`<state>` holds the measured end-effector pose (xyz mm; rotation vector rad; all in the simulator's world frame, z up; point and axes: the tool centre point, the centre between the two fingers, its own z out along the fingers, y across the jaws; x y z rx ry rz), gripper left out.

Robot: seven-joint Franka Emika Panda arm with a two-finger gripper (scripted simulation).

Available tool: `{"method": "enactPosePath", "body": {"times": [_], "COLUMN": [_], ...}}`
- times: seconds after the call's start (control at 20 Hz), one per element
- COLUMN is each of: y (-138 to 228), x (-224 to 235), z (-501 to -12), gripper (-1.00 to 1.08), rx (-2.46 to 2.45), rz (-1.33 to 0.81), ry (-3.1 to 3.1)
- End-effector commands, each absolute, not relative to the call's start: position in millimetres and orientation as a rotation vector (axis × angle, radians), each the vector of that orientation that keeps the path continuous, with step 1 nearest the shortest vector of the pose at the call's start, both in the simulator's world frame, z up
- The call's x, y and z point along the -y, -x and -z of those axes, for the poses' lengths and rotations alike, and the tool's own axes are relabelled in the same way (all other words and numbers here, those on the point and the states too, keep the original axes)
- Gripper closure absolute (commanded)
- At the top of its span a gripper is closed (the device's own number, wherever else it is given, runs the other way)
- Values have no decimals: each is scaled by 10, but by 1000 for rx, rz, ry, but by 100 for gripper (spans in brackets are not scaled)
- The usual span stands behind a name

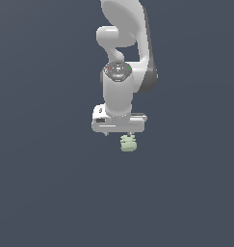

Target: Pick up the object and move it to a goal position.

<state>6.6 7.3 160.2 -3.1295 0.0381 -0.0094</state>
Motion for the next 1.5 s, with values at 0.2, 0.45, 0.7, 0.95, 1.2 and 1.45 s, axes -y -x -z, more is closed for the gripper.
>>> {"method": "enactPosePath", "body": {"times": [0.2,0.45,0.7,0.95,1.2,1.45], "y": [-37,33,31,56,123,231], "x": [-88,-127,-125,-171,-287,-444], "z": [-1568,-1487,-1490,-1425,-1267,-1057], "gripper": [-92,-92,-92,-92,-92,-92], "rx": [-10,56,54,65,90,125], "rz": [-8,-49,-49,-44,-31,-13], "ry": [3132,3136,3136,3137,3139,3139]}}
